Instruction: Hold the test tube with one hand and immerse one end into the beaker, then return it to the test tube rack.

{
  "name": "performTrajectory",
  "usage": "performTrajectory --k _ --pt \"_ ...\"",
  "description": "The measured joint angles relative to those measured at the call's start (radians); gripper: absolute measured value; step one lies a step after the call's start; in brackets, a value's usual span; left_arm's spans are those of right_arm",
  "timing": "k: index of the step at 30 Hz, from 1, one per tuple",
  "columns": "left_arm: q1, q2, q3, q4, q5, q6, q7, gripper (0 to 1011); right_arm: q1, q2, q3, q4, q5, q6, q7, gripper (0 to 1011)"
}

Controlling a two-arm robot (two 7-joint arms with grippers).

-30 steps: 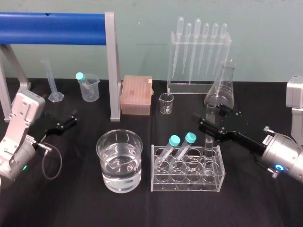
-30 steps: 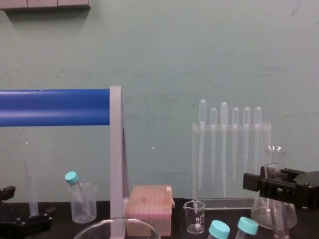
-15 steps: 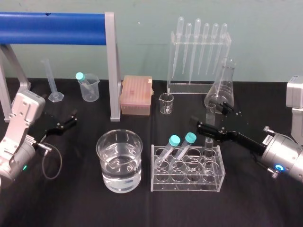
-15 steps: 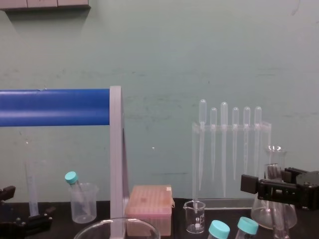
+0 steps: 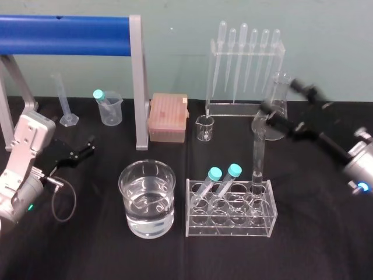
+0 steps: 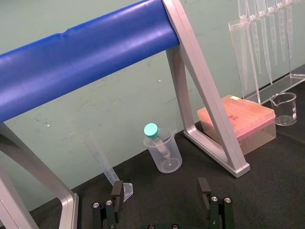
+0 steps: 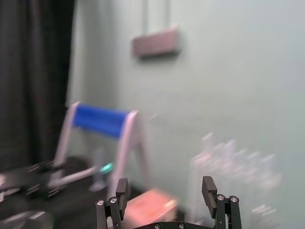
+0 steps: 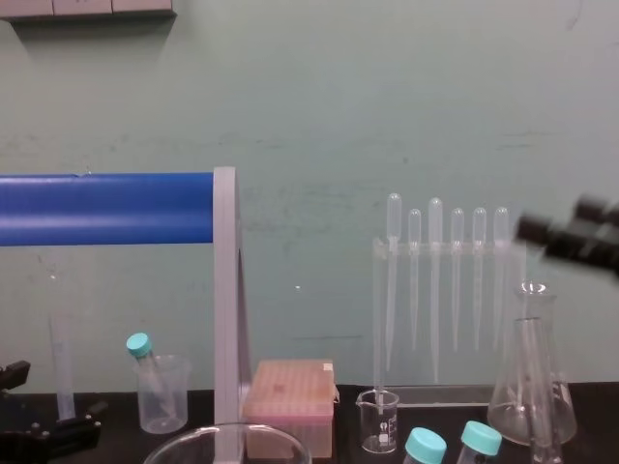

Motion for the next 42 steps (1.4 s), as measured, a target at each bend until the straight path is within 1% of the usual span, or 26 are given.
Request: performTrajectory --k 1,4,5,6,7,9,10,11,12,13,15,16,18,19,22,42 --pt "0.0 0.0 0.0 0.0 0.0 0.0 0.0 1000 -0.017 -0.003 0.027 -0.02 -0.029 -0.024 -0.047 1002" --pt "0.0 0.0 0.0 0.0 0.0 0.0 0.0 1000 -0.045 -0.006 0.066 -0.045 -0.072 -0.02 -0.129 1002" --pt "0.0 0.0 0.0 0.0 0.0 0.0 0.0 1000 -0.06 -0.007 0.086 -0.055 -0.087 0.007 -0.177 1002" --pt "0.0 0.0 0.0 0.0 0.0 0.0 0.0 1000 -0.067 -0.007 0.093 -0.056 -0.09 0.026 -0.194 1000" --pt "0.0 0.0 0.0 0.0 0.0 0.0 0.0 1000 -0.079 -0.011 0.102 -0.053 -0.09 0.063 -0.218 1000" --pt "0.0 0.0 0.0 0.0 0.0 0.0 0.0 1000 -0.083 -0.013 0.103 -0.041 -0.089 0.101 -0.229 1000" --pt "0.0 0.0 0.0 0.0 0.0 0.0 0.0 1000 -0.084 -0.015 0.103 -0.033 -0.086 0.115 -0.23 1000" --pt "0.0 0.0 0.0 0.0 0.0 0.0 0.0 1000 -0.083 -0.022 0.098 -0.01 -0.076 0.144 -0.226 1002" --pt "0.0 0.0 0.0 0.0 0.0 0.0 0.0 1000 -0.08 -0.026 0.093 0.007 -0.072 0.156 -0.22 1000" --pt "0.0 0.0 0.0 0.0 0.0 0.0 0.0 1000 -0.069 -0.035 0.08 0.042 -0.065 0.175 -0.201 1000" --pt "0.0 0.0 0.0 0.0 0.0 0.0 0.0 1000 -0.053 -0.045 0.064 0.076 -0.063 0.186 -0.178 1000" --pt "0.0 0.0 0.0 0.0 0.0 0.0 0.0 1000 -0.037 -0.054 0.05 0.105 -0.063 0.195 -0.156 1002" --pt "0.0 0.0 0.0 0.0 0.0 0.0 0.0 1000 -0.02 -0.063 0.036 0.13 -0.065 0.201 -0.137 1000" --pt "0.0 0.0 0.0 0.0 0.0 0.0 0.0 1000 -0.006 -0.071 0.026 0.15 -0.065 0.208 -0.116 1002" --pt "0.0 0.0 0.0 0.0 0.0 0.0 0.0 1000 0.01 -0.083 0.016 0.173 -0.066 0.216 -0.093 1002" --pt "0.0 0.0 0.0 0.0 0.0 0.0 0.0 1000 0.002 -0.076 0.021 0.16 -0.065 0.21 -0.102 1002"
